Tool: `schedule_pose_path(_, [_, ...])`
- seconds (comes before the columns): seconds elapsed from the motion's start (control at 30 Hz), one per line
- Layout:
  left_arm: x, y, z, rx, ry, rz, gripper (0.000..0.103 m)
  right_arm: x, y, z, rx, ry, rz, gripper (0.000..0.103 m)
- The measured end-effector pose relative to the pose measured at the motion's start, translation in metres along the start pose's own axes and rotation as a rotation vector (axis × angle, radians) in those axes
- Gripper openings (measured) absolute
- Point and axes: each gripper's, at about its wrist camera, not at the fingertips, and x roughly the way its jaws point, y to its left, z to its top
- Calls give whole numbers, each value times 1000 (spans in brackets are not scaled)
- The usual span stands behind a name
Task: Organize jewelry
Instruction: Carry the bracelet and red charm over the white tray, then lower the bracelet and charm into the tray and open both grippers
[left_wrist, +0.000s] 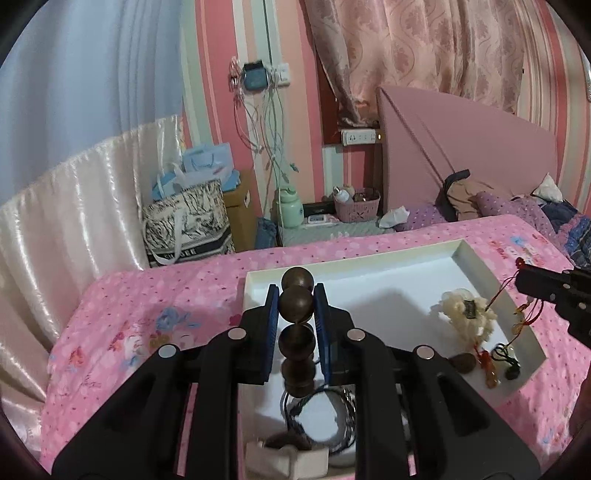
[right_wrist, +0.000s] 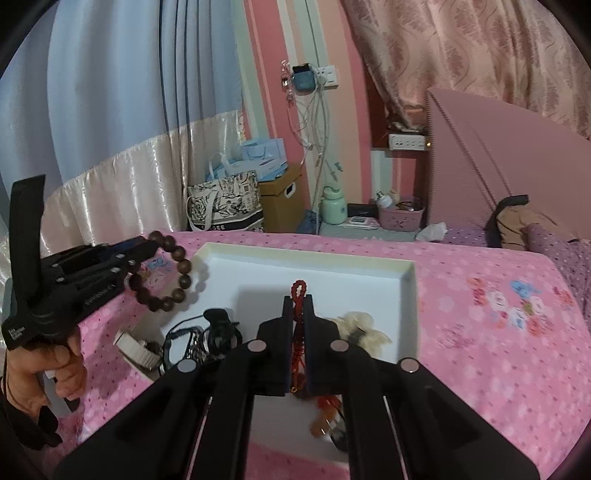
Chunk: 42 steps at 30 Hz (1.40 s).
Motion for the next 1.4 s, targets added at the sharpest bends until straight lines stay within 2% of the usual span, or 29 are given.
schedule_pose_path(0.17, [27,4,-2,-39,45,-17,17,40,-1,3,32,52,47,4])
schedule_pose_path(0.37, [48,5,-14,-19,85,24,18,76,5,-6,-7,119,23,5])
schedule_pose_path(0.53, [55,8,-18,-34,102,31,18,98,6,-15,-42,175,-26,8])
schedule_pose_path(0.6, [54,6,-18,-28,100,31,24,98,6,-15,-44,174,-31,8])
schedule_pose_path(0.63, [53,4,-18,-24,91,34,37,99,6,-15,-45,176,-33,8])
schedule_pose_path(0.67, [51,3,-17,-23,82,35,44,100,5,-15,-46,178,-32,8])
schedule_pose_path(0.73, [47,3,-17,-28,71,27,48,100,4,-15,-36,178,-34,8])
schedule_pose_path(0.77, [44,4,-17,-34,66,21,51,99,3,-15,-32,179,-36,16])
schedule_pose_path(0.8, [41,5,-16,-40,59,19,53,99,3,-14,-28,177,-41,39])
schedule_pose_path(0.87, [35,8,-16,-53,50,10,54,92,6,-11,-36,149,-52,51])
schedule_pose_path(1.0, [16,17,-12,-90,18,-5,56,70,7,2,-34,85,-60,51])
schedule_pose_path(1.1, [-17,20,-13,-95,-54,-4,67,41,7,16,-38,13,-83,51])
schedule_pose_path(1.2, [-48,19,-18,-82,-96,8,71,2,8,29,-29,-68,-102,52])
schedule_pose_path(1.23, [-56,18,-16,-75,-99,26,71,-16,10,30,-15,-100,-114,54])
schedule_pose_path(1.3, [-77,20,-14,-81,-120,43,73,-40,14,29,5,-138,-114,70])
schedule_pose_path(1.33, [-87,21,-14,-86,-133,42,74,-51,16,28,9,-155,-113,72])
schedule_pose_path(1.4, [-105,22,-17,-97,-161,57,84,-75,22,21,-7,-175,-136,76])
